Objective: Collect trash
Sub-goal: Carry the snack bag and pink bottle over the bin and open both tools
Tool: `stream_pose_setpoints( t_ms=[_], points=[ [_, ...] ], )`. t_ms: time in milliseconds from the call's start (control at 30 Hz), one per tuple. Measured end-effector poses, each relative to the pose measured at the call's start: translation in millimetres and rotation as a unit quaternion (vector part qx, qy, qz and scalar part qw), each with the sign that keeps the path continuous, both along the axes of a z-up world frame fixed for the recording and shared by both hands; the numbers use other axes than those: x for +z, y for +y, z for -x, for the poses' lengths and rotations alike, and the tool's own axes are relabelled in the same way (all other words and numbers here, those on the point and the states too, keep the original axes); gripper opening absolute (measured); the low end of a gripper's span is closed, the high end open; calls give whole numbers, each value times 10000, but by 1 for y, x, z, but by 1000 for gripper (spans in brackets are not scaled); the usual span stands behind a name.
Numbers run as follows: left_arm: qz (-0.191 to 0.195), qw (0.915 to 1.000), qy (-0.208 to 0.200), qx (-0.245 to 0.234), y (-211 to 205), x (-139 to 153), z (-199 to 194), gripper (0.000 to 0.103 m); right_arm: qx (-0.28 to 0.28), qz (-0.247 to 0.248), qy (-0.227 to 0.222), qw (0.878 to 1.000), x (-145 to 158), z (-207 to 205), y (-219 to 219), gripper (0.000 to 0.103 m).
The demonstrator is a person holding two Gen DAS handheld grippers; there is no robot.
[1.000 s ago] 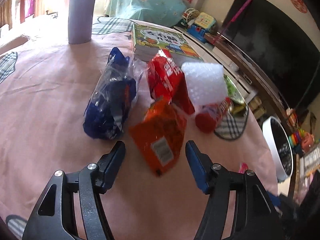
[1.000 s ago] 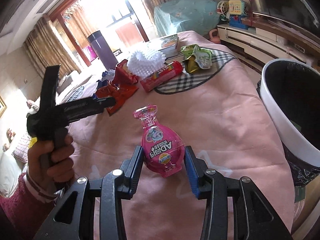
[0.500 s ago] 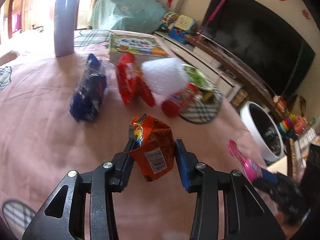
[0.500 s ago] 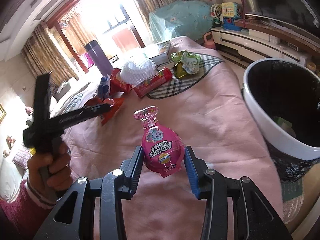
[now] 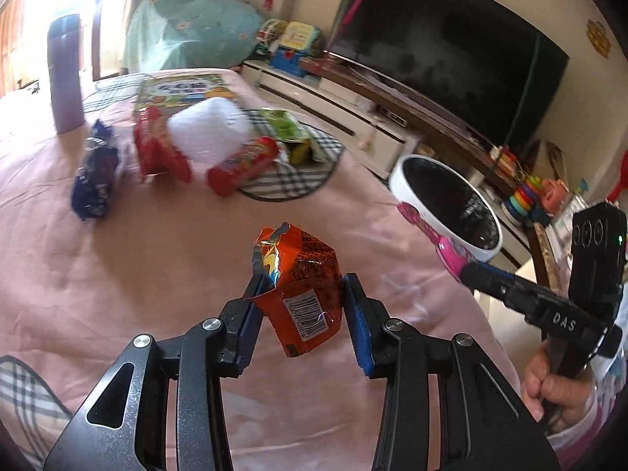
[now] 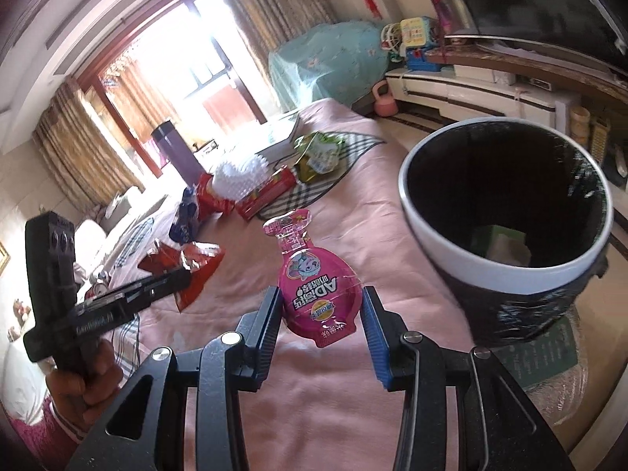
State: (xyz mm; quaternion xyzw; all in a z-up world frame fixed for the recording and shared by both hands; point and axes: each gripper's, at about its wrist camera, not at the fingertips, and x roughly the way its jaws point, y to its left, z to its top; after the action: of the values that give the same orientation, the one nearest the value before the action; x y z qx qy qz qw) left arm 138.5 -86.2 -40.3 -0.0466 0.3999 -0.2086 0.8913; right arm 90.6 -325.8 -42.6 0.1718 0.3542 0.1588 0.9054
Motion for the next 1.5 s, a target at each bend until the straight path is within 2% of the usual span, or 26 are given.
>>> stream_pose_setpoints(
  t_ms=[600, 900, 1167, 1500],
  points=[
    [-125, 9947, -296, -976, -96, 27, -5, 39, -804, -84, -234, 9964, 15, 14, -82, 41],
    [-194, 9901, -339, -1350, -150, 36, -18, 39, -1090, 23, -209, 9938, 19, 3, -115, 41],
    [-366, 9872, -309, -1519, -187, 32, -35, 39, -1226, 90, -142, 9923, 18, -9, -133, 41],
    [-495, 9874, -139, -1495, -203, 16, -55, 39, -1271, 57, -4, 9919, 14, -21, -144, 41]
  ],
)
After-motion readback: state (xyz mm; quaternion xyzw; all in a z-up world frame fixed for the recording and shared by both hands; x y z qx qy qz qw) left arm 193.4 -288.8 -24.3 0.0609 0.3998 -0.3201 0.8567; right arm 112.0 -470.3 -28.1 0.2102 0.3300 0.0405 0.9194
